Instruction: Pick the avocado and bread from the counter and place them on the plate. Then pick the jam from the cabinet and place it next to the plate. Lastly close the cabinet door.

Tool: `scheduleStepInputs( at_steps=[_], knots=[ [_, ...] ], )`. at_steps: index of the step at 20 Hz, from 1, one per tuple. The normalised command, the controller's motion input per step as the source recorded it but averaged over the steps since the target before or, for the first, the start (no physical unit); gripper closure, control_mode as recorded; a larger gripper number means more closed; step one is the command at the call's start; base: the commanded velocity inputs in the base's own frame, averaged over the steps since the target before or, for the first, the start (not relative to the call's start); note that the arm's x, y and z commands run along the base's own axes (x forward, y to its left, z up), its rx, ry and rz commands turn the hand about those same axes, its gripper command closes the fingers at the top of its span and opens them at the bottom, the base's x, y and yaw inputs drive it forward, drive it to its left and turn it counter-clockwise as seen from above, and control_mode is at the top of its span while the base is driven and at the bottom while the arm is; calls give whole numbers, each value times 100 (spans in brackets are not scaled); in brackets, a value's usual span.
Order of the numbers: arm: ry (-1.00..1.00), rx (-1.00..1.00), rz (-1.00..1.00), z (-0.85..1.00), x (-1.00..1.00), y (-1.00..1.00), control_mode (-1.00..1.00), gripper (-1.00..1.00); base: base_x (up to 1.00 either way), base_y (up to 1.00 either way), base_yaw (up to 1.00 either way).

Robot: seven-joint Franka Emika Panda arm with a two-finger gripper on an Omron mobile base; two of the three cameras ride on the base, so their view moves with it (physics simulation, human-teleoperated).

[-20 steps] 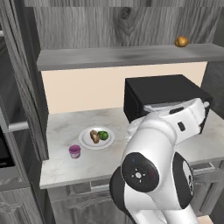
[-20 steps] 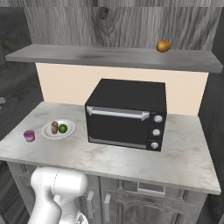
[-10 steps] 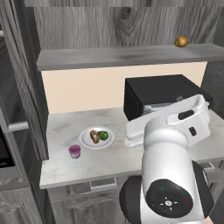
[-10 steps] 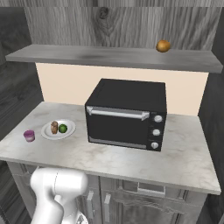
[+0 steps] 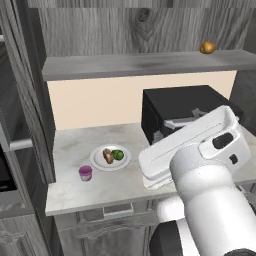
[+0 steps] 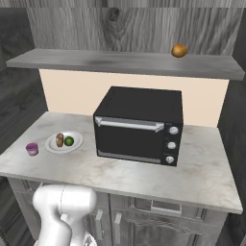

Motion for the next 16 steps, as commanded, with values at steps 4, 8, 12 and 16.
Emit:
scheduleStepInputs(
  at_steps=[4,8,12,16],
  knots=[
    [-1,-12,27,-13,-3,47,-100,-100,0,0,0],
    [0,-8,31,-23,0,47,-100,-100,0,0,0],
    [-1,-5,32,-19,-5,32,-100,-100,0,0,0],
    [0,-11,20,-11,-18,42,-100,-100,0,0,0]
  ],
)
